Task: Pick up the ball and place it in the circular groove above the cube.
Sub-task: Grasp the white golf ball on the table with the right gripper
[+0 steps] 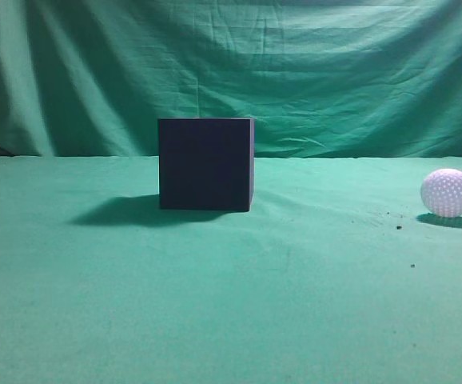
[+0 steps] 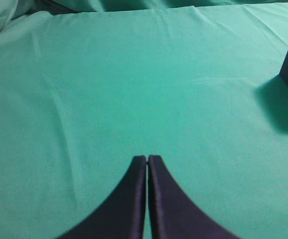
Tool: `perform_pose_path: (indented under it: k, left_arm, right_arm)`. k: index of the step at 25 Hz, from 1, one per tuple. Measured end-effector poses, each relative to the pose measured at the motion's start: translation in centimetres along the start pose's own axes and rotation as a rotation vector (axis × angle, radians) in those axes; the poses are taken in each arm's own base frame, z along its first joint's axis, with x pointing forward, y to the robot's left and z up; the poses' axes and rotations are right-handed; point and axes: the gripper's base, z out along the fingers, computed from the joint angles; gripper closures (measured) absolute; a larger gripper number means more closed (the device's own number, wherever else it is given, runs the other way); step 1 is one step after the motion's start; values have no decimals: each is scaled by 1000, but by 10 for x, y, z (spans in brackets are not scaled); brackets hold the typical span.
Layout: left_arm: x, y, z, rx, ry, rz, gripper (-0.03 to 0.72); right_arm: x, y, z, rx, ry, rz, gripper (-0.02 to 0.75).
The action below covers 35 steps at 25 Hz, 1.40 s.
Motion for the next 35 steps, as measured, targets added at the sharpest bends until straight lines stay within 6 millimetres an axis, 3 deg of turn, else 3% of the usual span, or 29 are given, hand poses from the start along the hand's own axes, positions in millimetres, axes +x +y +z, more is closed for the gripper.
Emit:
perform_pose_path:
  k: [15, 17, 21, 26, 35]
  left_arm:
    - [0, 0, 0, 0, 0, 0, 688]
    - [0, 0, 0, 0, 0, 0, 688]
    - [0, 0, 0, 0, 0, 0, 688]
    - [0, 0, 0, 0, 0, 0, 688]
    - [0, 0, 0, 0, 0, 0, 688]
  right_arm:
    - [-51, -12, -17, 140, -598, 6, 738]
    - [-53, -11, -17, 128, -579, 16, 738]
    - [-76, -1, -19, 82, -492, 6, 738]
    - [-103, 12, -2, 18, -208, 31, 738]
    - [-103, 9, 44, 42, 63, 52, 738]
